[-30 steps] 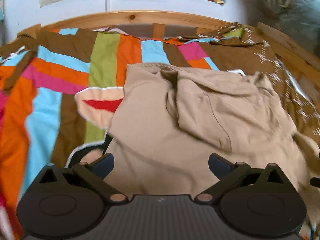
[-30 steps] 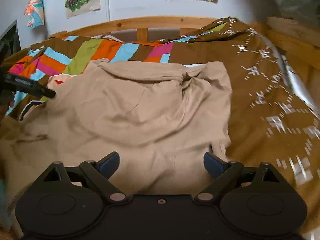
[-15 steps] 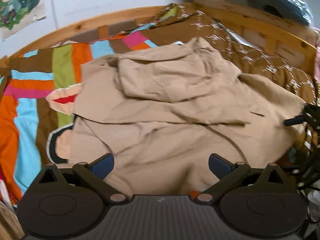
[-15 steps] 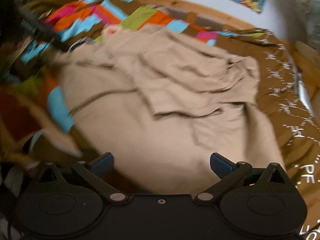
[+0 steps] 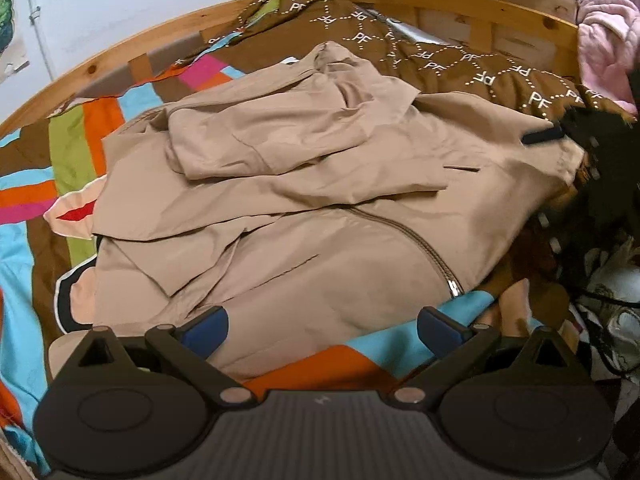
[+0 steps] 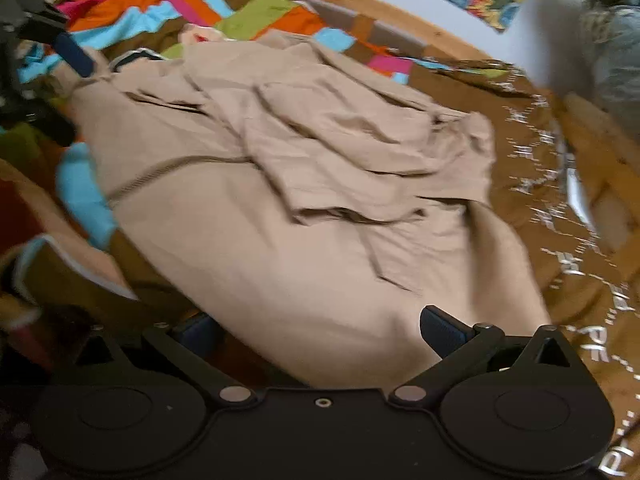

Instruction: Fold large clothes

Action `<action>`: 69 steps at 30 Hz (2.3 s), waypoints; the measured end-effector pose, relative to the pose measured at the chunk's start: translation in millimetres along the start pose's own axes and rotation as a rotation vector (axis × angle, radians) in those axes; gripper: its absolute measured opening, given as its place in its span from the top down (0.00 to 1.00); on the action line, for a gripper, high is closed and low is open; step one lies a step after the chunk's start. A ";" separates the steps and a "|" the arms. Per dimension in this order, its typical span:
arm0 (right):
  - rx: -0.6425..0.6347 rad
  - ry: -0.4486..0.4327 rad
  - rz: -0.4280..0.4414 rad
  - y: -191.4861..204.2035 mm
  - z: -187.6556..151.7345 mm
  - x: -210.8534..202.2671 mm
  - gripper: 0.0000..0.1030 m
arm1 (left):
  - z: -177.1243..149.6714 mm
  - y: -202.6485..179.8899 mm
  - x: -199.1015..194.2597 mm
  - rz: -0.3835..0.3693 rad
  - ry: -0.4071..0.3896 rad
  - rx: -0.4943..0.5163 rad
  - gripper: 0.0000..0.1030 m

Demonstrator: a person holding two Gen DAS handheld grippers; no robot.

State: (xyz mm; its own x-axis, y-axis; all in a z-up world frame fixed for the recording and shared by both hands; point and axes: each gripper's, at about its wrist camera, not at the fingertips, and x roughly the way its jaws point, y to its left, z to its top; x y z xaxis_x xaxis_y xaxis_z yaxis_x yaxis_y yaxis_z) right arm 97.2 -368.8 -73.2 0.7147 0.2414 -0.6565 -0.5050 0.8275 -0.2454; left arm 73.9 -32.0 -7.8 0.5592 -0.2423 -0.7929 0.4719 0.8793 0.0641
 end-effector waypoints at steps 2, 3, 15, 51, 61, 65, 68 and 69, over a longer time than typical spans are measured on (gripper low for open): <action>0.040 -0.027 -0.010 -8.5 6.8 -1.2 0.01 | -0.7 -1.1 -1.1 -0.013 -0.008 0.004 0.01; 0.051 -0.040 -0.012 -12.2 11.5 -1.8 0.01 | -0.9 -2.1 -1.2 -0.017 -0.014 0.009 0.01; 0.310 -0.055 0.089 -77.5 79.5 22.0 0.01 | -0.9 -2.6 12.8 0.122 -0.003 0.094 0.08; 0.196 -0.051 0.090 -77.3 92.7 40.8 0.01 | 4.3 21.5 24.2 0.235 0.033 0.013 0.16; 0.268 -0.039 0.099 -84.9 96.0 45.6 0.01 | 11.0 60.2 -0.5 0.320 0.024 -0.138 0.38; 0.255 -0.047 0.094 -83.9 93.5 40.0 0.01 | 16.7 64.9 -12.8 0.299 -0.091 -0.174 0.85; 0.186 -0.074 0.091 -78.2 84.1 29.0 0.01 | 23.3 66.4 -17.2 0.308 -0.168 -0.174 0.90; 0.146 -0.086 0.090 -74.3 79.1 24.0 0.01 | 25.6 68.9 -17.2 0.299 -0.182 -0.186 0.91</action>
State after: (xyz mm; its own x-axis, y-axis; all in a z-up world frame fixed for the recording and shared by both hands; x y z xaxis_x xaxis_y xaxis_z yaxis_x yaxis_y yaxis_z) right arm 190.0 -384.4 -14.3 0.7119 0.3551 -0.6059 -0.4978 0.8637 -0.0786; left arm 114.2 22.3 25.8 0.7730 -0.0179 -0.6341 0.1476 0.9773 0.1523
